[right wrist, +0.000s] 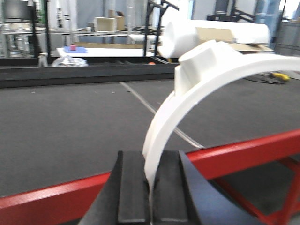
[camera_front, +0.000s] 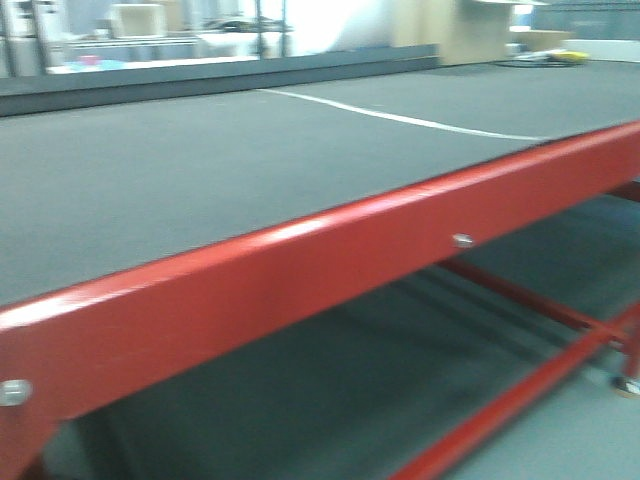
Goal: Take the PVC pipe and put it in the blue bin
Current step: 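Drive the base along the red table carrying both clamps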
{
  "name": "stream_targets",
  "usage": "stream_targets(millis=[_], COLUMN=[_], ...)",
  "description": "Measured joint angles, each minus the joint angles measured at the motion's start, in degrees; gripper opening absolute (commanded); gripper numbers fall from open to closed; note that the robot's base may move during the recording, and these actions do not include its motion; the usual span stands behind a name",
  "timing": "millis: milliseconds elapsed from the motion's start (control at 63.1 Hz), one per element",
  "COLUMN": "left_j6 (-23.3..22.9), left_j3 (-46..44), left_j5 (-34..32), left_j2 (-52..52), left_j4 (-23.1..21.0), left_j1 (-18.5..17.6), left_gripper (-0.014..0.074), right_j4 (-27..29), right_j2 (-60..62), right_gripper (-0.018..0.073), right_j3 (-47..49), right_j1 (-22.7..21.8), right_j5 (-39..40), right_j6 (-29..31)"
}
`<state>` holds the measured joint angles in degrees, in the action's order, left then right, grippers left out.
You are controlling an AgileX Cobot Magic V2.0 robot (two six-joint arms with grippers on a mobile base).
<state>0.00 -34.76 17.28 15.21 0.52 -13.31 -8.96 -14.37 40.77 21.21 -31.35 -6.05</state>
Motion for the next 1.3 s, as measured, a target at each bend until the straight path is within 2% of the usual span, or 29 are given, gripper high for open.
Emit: stream_targets(millis=[1299], left_j6=[0.0], left_j3=[0.0], left_j5=[-0.2], left_j2=[0.0], left_j4=[0.0], left_j1=[0.0], left_gripper=[-0.0111], right_j4=[0.0], right_j2=[0.0], right_gripper=[-0.0154], right_j3=[0.0], right_j1=[0.0], right_j5=[0.0], right_j6=[0.0])
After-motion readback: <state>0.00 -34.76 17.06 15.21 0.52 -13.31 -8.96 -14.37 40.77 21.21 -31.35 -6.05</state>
